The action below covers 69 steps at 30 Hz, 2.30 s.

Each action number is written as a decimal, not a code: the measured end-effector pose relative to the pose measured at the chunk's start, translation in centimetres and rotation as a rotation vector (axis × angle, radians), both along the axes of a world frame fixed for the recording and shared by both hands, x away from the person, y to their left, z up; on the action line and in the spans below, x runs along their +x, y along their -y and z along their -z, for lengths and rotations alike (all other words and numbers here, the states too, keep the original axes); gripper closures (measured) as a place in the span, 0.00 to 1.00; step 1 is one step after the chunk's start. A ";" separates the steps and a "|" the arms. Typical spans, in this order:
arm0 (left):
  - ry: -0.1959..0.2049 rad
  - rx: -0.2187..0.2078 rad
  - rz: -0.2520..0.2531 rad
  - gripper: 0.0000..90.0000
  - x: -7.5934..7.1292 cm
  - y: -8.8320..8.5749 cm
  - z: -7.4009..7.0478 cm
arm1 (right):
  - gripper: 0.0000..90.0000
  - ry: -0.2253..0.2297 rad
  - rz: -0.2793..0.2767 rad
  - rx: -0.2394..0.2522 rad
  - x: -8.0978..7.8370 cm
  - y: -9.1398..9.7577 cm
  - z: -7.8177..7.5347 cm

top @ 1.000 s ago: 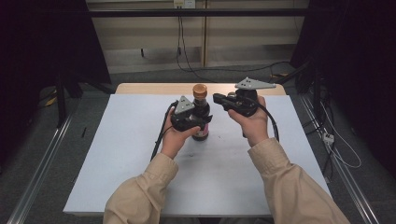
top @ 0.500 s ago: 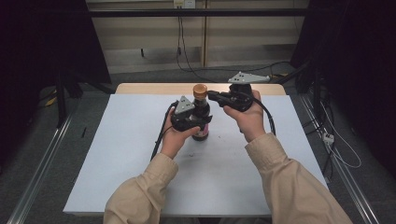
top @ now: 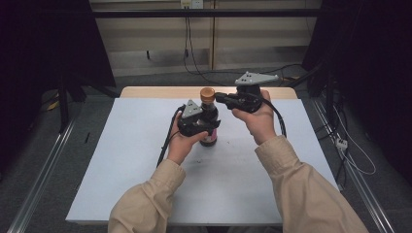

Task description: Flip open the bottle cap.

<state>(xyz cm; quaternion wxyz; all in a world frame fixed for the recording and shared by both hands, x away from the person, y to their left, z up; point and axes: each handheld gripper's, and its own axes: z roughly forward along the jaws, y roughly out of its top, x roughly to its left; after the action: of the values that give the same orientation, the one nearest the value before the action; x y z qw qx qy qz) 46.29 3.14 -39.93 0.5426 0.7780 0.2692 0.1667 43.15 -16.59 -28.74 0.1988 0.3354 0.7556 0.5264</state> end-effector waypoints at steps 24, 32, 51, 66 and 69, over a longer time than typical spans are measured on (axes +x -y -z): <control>0.001 0.030 0.004 0.35 -0.3 -0.1 -0.2 | 1.00 0.092 -0.015 -0.039 -0.9 -1.0 -4.1; 0.006 0.023 -0.001 0.35 -0.2 0.1 -0.1 | 1.00 0.039 0.009 -0.013 -0.6 0.4 -1.6; 0.006 0.001 -0.005 0.34 -0.1 0.1 0.1 | 1.00 0.003 0.004 -0.016 -0.2 0.3 -0.4; 0.013 -0.011 -0.010 0.34 -0.2 0.1 0.3 | 1.00 -0.010 0.008 -0.031 0.0 0.2 0.2; 0.012 -0.010 -0.011 0.34 -0.2 0.1 0.3 | 1.00 -0.015 0.003 -0.030 0.1 0.2 0.2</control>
<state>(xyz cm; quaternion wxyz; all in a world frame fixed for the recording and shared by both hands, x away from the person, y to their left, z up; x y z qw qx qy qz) 46.05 3.03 -40.18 0.5474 0.7726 0.2710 0.1730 43.26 -16.82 -28.92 0.1990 0.3373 0.7644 0.5122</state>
